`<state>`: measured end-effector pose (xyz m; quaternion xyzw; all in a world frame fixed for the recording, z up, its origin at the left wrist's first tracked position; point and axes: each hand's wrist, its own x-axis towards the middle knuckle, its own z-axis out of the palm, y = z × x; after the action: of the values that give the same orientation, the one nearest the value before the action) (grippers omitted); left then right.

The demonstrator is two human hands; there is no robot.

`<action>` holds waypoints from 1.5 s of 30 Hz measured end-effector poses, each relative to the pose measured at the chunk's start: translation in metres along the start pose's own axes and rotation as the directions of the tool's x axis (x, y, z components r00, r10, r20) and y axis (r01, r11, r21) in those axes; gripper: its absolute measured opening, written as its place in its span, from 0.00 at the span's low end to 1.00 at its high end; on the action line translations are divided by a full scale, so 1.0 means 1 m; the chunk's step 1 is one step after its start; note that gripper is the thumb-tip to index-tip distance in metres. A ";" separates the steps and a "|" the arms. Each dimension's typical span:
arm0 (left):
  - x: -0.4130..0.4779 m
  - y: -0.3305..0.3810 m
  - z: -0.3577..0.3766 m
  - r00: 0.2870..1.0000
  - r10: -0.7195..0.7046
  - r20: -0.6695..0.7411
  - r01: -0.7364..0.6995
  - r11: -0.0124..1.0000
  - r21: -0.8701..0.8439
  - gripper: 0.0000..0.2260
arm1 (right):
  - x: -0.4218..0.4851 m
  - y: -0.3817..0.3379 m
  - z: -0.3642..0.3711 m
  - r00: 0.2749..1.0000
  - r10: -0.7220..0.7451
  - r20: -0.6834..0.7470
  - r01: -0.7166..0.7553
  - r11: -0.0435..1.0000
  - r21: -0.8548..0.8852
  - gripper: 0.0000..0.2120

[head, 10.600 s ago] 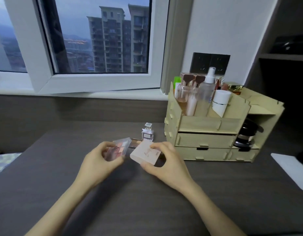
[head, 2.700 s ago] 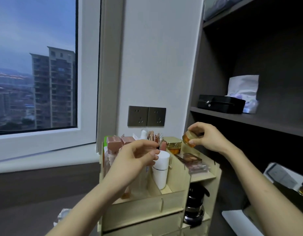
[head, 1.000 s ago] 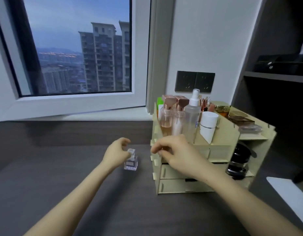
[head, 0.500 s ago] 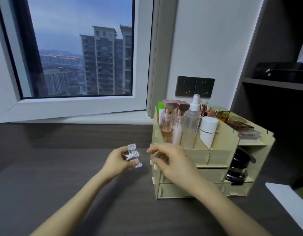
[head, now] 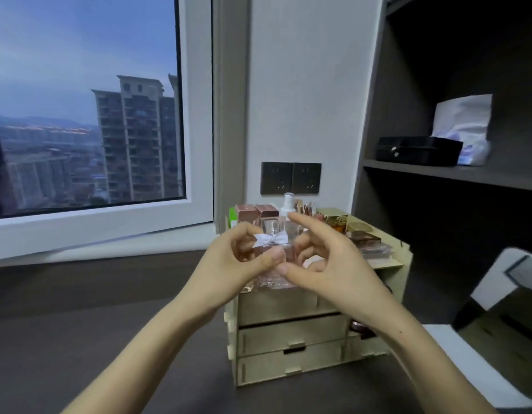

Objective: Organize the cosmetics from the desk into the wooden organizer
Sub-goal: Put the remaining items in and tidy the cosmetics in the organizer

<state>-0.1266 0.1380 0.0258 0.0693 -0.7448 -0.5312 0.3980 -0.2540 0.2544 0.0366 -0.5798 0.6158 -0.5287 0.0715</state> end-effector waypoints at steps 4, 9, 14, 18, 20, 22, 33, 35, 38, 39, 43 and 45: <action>0.029 0.006 0.037 0.995 0.087 0.057 -0.096 0.979 0.181 0.08 | 0.000 0.001 -0.043 1.000 0.018 0.012 -0.016 0.994 -0.106 0.37; 0.060 -0.002 0.071 0.990 0.130 0.057 -0.139 0.968 0.207 0.12 | 0.016 0.010 -0.086 0.984 -0.014 -0.179 -0.020 0.981 -0.191 0.31; 0.073 -0.044 0.070 0.959 0.262 0.109 -0.278 0.782 0.558 0.11 | 0.068 0.059 -0.127 0.876 0.049 -0.479 -0.168 0.963 -0.210 0.31; 0.072 -0.072 0.068 0.950 0.265 0.165 -0.305 0.674 0.673 0.13 | 0.108 0.099 -0.130 0.852 0.085 -0.516 -0.256 0.928 -0.270 0.27; 0.072 -0.079 0.069 0.942 0.278 0.189 -0.328 0.637 0.698 0.14 | 0.125 0.114 -0.128 0.841 0.094 -0.532 -0.292 0.908 -0.301 0.26; 0.073 -0.083 0.070 0.935 0.276 0.223 -0.349 0.605 0.715 0.13 | 0.138 0.125 -0.126 0.833 0.108 -0.543 -0.326 0.888 -0.323 0.24; 0.073 -0.096 0.074 0.925 0.096 0.367 -0.367 0.471 0.802 0.21 | 0.152 0.147 -0.113 0.900 0.243 -0.362 -0.422 0.691 -0.587 0.21; 0.073 -0.097 0.075 0.921 0.081 0.381 -0.372 0.470 0.800 0.25 | 0.155 0.146 -0.114 0.903 0.268 -0.336 -0.422 0.702 -0.574 0.22; 0.074 -0.099 0.075 0.924 0.068 0.377 -0.364 0.466 0.806 0.20 | 0.159 0.145 -0.116 0.904 0.307 -0.298 -0.426 0.704 -0.568 0.24; 0.075 -0.100 0.075 0.924 0.076 0.375 -0.364 0.472 0.803 0.17 | 0.160 0.145 -0.116 0.904 0.318 -0.286 -0.427 0.701 -0.571 0.24; 0.075 -0.099 0.075 0.919 0.086 0.386 -0.379 0.471 0.797 0.17 | 0.164 0.143 -0.118 0.903 0.343 -0.260 -0.430 0.683 -0.591 0.27; 0.074 -0.098 0.075 0.920 0.079 0.384 -0.373 0.477 0.796 0.19 | 0.164 0.143 -0.119 0.905 0.346 -0.246 -0.422 0.665 -0.616 0.28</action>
<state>-0.2580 0.1120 -0.0278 0.0764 -0.9610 -0.0392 0.2627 -0.4808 0.1589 0.0687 -0.3948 0.8723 -0.2821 -0.0600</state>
